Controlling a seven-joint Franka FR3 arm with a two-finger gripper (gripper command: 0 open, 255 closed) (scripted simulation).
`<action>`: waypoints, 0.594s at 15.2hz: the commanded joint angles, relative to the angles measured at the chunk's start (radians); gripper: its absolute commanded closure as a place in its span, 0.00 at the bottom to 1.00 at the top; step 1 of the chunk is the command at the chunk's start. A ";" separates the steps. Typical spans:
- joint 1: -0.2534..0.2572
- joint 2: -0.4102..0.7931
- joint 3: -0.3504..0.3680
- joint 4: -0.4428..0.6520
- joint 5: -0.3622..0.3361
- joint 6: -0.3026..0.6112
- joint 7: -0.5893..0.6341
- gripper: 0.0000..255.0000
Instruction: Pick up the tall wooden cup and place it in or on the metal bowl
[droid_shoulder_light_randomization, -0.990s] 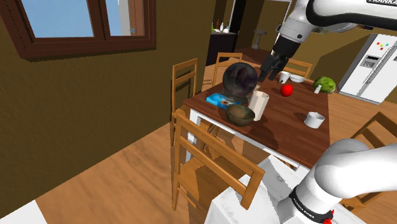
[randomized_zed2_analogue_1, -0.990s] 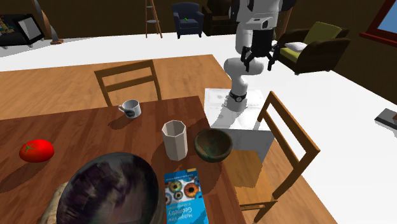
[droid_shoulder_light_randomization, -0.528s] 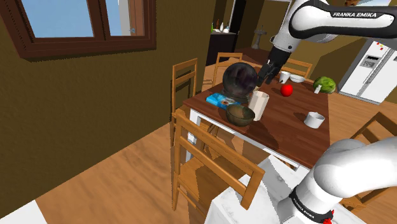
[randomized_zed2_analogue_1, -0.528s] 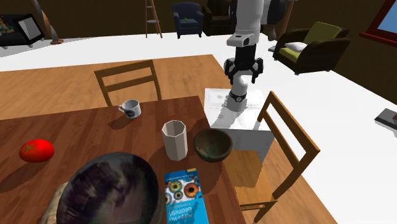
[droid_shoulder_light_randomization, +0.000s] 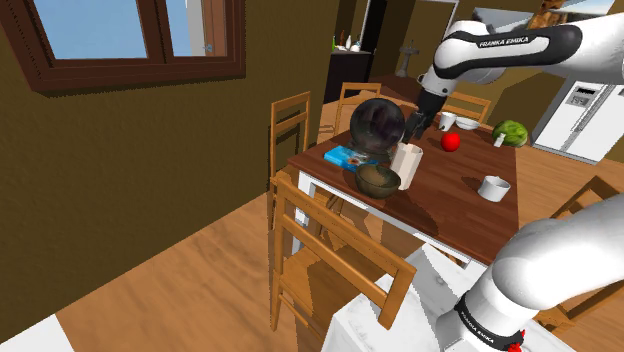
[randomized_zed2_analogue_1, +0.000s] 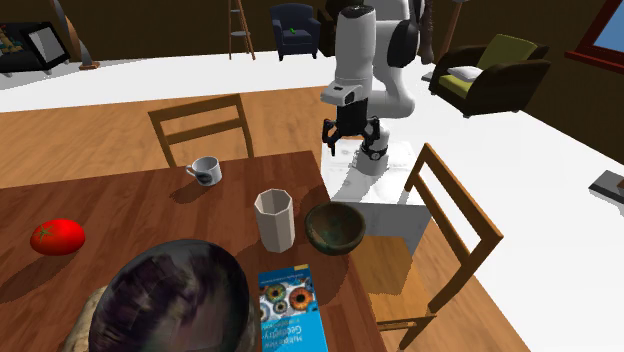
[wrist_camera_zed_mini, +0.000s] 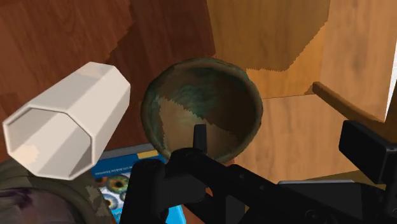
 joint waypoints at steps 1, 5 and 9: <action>-0.002 0.072 -0.035 0.038 0.003 0.024 -0.049 0.00; -0.007 0.210 -0.095 0.108 0.024 0.069 -0.144 0.00; -0.020 0.361 -0.145 0.198 0.069 0.102 -0.245 0.00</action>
